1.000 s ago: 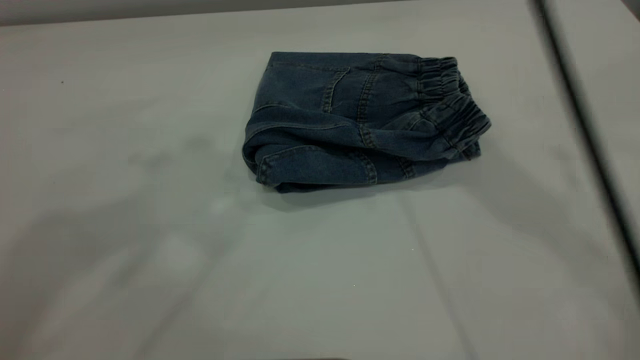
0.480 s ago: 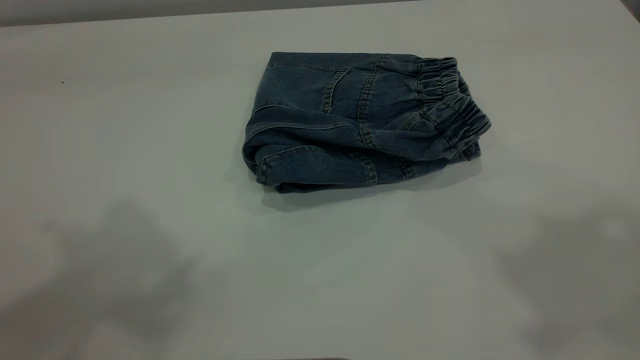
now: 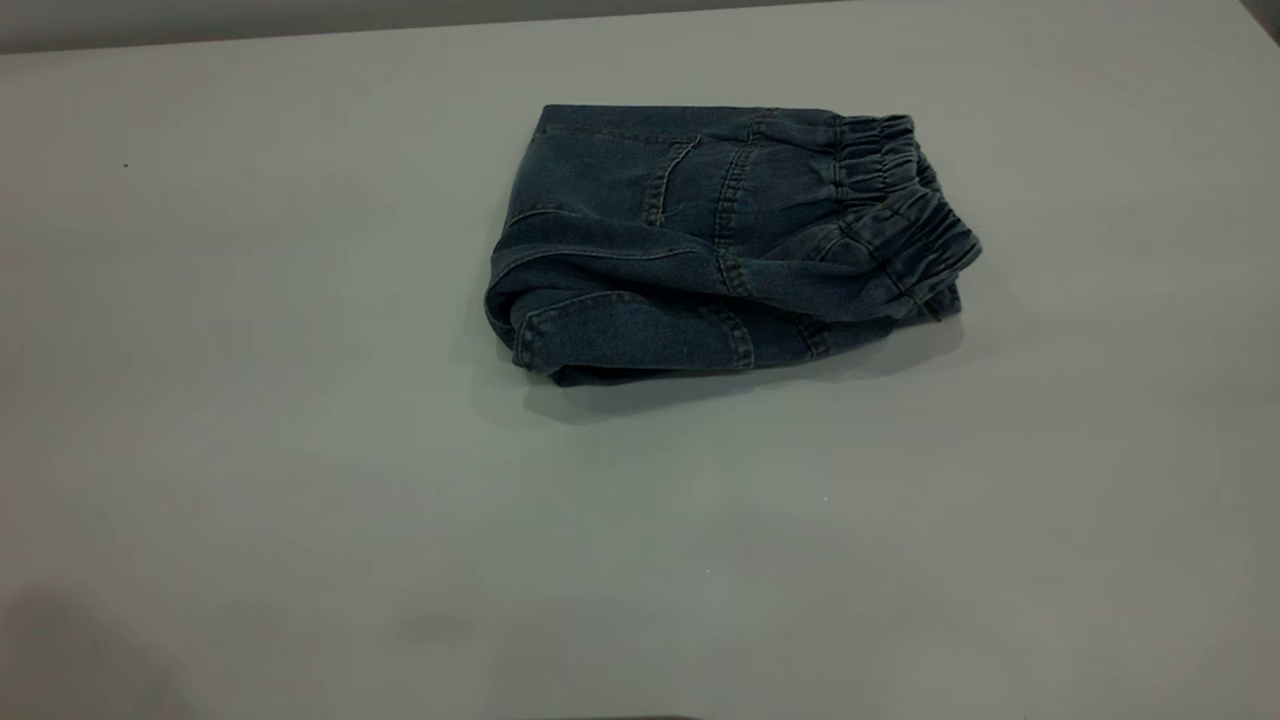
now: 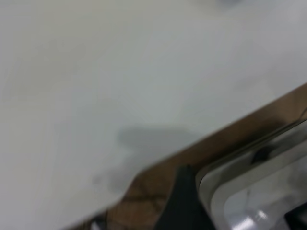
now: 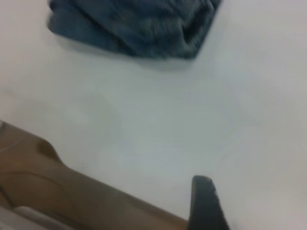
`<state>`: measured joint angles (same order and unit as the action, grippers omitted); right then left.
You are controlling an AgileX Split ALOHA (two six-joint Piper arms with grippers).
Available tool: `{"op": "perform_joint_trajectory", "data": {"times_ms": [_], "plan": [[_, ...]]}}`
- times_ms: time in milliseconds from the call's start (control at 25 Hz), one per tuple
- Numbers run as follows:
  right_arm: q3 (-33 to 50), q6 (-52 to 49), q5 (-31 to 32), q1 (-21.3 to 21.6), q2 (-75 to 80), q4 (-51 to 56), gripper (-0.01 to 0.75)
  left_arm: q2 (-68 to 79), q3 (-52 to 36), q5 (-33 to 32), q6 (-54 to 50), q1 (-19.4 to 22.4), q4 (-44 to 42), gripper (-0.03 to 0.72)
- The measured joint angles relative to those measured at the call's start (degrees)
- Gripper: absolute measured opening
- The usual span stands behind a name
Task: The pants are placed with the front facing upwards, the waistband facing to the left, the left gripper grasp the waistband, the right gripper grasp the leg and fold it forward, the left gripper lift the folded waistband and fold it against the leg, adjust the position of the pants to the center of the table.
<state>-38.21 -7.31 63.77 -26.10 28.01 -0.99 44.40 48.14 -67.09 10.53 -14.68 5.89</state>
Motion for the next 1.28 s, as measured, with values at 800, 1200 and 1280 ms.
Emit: {"op": "perform_joint_trajectory", "data": {"times_ms": [800,1200,1280], "plan": [[11.4,0.4,0.6,0.0,-16.8,1.0,0.388,-24.5,-19.9,3.3,-3.4,0.0,-1.7,0.582],[11.4,0.5,0.6,4.0,-16.8,1.5,0.388,-27.2,-19.9,3.3,-3.4,0.3,-1.6,0.582],[11.5,0.5,0.6,10.2,-17.1,1.6,0.388,-27.2,-19.9,3.3,-3.4,2.0,-1.6,0.582]]}}
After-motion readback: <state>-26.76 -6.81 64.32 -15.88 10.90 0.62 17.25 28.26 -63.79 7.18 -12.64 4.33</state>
